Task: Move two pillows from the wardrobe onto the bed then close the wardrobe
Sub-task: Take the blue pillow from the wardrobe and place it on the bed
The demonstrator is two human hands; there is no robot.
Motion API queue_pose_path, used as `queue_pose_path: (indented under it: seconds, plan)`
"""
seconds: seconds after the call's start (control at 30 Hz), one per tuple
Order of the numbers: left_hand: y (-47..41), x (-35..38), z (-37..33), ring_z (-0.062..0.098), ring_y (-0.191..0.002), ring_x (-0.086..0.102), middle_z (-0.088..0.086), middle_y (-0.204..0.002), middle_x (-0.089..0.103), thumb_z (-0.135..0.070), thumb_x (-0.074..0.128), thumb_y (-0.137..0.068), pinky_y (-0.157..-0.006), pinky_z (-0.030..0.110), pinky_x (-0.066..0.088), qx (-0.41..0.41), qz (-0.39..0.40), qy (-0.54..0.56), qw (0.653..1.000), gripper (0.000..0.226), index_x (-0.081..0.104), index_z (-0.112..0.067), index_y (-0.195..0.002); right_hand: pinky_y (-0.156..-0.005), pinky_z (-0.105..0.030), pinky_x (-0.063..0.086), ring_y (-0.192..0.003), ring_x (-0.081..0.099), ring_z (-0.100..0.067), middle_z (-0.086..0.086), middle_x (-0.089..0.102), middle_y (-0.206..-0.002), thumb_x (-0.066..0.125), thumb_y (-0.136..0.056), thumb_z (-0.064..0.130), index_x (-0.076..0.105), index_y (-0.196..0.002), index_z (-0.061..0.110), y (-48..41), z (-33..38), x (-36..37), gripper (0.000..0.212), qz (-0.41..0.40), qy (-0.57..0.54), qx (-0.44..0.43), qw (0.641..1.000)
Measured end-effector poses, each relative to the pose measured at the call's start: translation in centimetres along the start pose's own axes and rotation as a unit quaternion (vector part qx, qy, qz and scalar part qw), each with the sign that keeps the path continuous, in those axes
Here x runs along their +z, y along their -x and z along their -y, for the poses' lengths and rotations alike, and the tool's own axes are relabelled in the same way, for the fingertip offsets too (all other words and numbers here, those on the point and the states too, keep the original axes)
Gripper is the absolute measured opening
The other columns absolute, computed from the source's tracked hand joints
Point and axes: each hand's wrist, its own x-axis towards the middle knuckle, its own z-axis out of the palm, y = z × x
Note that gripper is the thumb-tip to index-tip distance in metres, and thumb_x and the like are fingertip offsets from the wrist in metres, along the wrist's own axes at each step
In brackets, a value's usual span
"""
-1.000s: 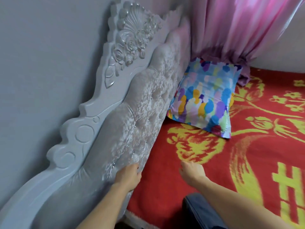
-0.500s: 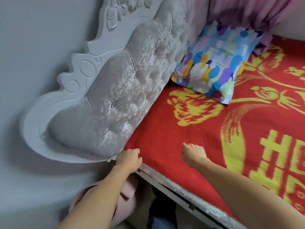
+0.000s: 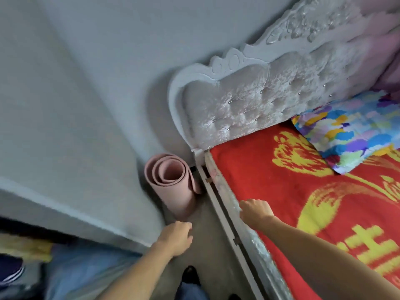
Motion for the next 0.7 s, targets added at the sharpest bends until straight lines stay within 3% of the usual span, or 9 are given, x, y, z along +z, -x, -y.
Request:
queue_pose_path:
  seconds: [0.2,0.33,0.5,0.7]
  plan:
    - [13.7,5.6,8.9,0.031,-0.101,0.06,0.009,-0.111,0.065,-0.034,0.047,-0.087,-0.078,0.034,0.047,-0.139,0.003,0.073,0.988,0.022,0.057,-0.019,-0.1,-0.078,-0.038,0.048,-0.102,0.063,-0.031,-0.008,0.065,-0.112,0.044,-0.089,0.024,0.057,-0.101,0.016,2.3,12.4,1.8,0.02,0.025,0.061,-0.146,0.987]
    - [22.8,9.3,15.3,0.032,-0.1,0.06,0.01,-0.109,0.065,-0.027,0.043,-0.087,-0.078,0.035,0.047,-0.225,0.012,0.106,0.969,0.016,0.052,-0.016,-0.095,-0.078,-0.036,0.047,-0.103,0.062,-0.032,-0.01,0.066,-0.112,0.046,-0.088,0.029,0.058,-0.103,0.018,4.5,21.4,3.9,0.023,0.04,0.09,-0.225,0.969]
    - [33.6,14.1,22.2,0.029,-0.107,0.06,0.008,-0.115,0.065,-0.034,0.047,-0.09,-0.085,0.032,0.047,-0.3,-0.014,0.153,0.941,0.028,0.055,-0.017,-0.111,-0.081,-0.036,0.049,-0.104,0.062,-0.031,-0.007,0.064,-0.117,0.043,-0.091,0.029,0.057,-0.115,0.02,8.0,33.4,6.9,0.03,0.045,0.122,-0.281,0.951]
    - [43.1,18.8,30.0,0.028,-0.114,0.058,0.009,-0.124,0.062,-0.037,0.049,-0.091,-0.092,0.033,0.047,-0.339,0.015,0.18,0.923,0.035,0.055,-0.02,-0.121,-0.089,-0.037,0.047,-0.112,0.058,-0.029,-0.008,0.059,-0.126,0.045,-0.09,0.033,0.051,-0.122,0.018,13.3,46.6,12.3,0.036,0.064,0.119,-0.311,0.941]
